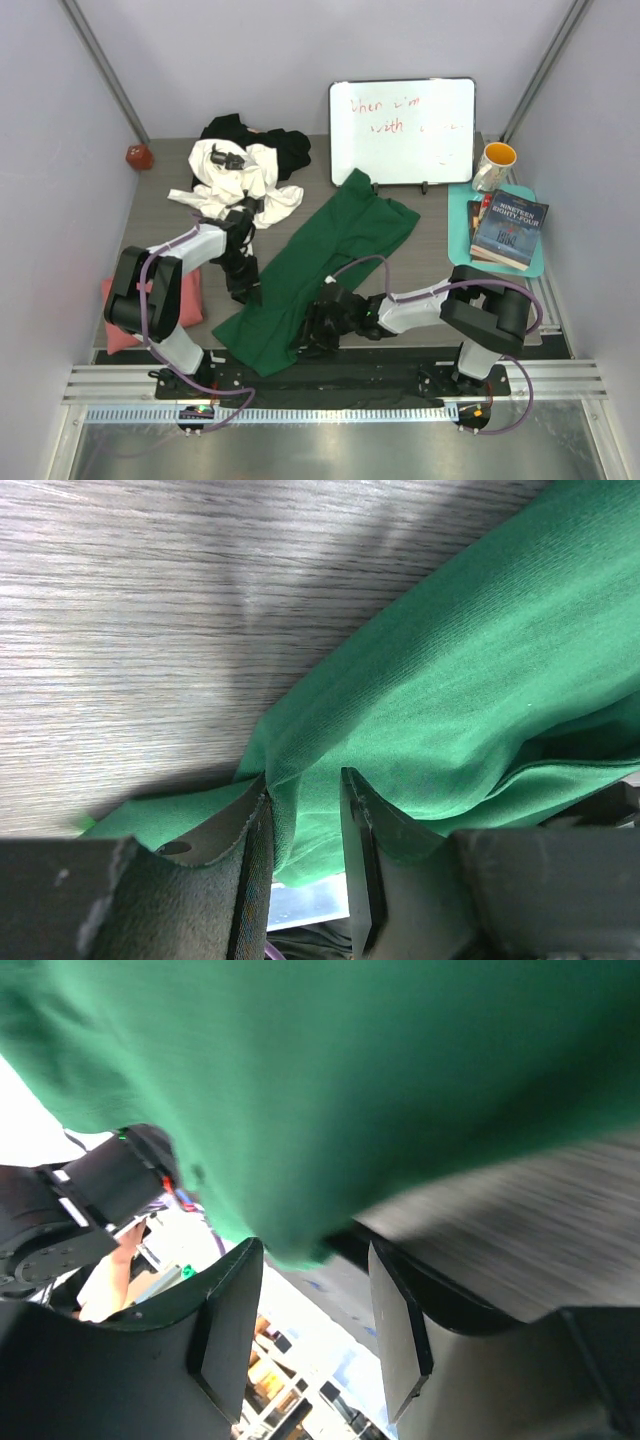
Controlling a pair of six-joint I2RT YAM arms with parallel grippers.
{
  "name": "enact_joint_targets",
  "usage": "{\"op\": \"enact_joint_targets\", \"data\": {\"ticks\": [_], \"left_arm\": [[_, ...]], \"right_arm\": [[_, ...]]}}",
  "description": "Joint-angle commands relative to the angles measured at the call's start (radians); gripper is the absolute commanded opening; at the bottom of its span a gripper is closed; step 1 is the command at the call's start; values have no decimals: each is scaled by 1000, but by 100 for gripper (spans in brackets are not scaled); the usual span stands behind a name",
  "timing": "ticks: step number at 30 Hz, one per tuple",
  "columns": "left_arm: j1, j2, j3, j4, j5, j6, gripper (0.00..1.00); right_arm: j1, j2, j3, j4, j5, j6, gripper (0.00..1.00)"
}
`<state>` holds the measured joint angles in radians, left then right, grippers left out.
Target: Fold and stack the t-shirts
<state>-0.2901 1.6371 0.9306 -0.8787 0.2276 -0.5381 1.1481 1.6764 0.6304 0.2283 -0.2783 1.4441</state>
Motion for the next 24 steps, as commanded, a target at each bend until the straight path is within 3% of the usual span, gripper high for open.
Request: {"op": "enact_joint_targets", "data": {"ticks": [1,8,24], "left_arm": [[-4,1,-3,18,18,15,31],[-9,0,-6,23,29,15,31],[-20,-13,-7,23,24,15,31]], "right_arm": [[-1,-17,71,-26,22,-56,53],[-1,-84,68,-78,65,-63,52],[1,31,106,6,34,-53,52]]}}
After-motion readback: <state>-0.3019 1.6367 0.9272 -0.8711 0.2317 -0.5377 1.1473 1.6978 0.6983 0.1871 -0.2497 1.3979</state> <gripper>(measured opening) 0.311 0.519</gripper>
